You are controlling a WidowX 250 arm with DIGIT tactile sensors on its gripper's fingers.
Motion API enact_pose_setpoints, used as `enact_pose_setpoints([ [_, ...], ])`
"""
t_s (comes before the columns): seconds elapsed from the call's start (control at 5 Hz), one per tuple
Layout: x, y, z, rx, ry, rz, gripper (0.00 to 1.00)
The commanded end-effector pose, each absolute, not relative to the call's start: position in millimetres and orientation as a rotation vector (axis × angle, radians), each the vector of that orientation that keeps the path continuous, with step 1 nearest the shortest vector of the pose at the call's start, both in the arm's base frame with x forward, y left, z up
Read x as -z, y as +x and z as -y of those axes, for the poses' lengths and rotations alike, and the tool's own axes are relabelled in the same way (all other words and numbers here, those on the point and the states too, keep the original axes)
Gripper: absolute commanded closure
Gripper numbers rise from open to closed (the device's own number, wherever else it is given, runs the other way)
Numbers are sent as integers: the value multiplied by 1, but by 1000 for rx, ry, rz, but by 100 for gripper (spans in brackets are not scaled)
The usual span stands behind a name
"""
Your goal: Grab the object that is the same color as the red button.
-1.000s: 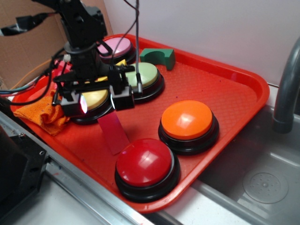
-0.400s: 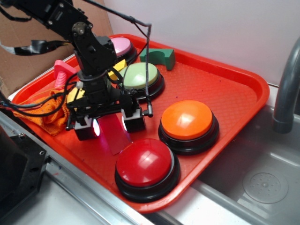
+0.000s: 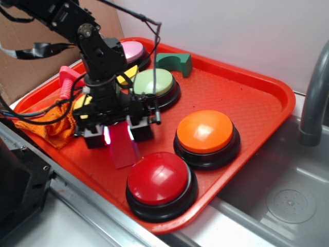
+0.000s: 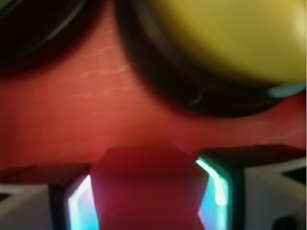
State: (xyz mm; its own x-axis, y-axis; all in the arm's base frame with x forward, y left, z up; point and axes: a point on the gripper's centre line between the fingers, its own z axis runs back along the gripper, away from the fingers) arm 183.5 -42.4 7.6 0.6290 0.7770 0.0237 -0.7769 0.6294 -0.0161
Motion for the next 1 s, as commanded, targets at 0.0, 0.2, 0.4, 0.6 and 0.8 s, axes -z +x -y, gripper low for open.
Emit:
enact_pose_setpoints([
  [0.0,-81,209,33,-635,20,111,100],
  [0.2,-119,210,26,-479,16,132,100],
  [0.4,-158,200,12,-329,-6,213,100],
  [0.6,-178,190,6,-167,-88,225,100],
  [0.8,-190,181,5,-66,-93,200,100],
])
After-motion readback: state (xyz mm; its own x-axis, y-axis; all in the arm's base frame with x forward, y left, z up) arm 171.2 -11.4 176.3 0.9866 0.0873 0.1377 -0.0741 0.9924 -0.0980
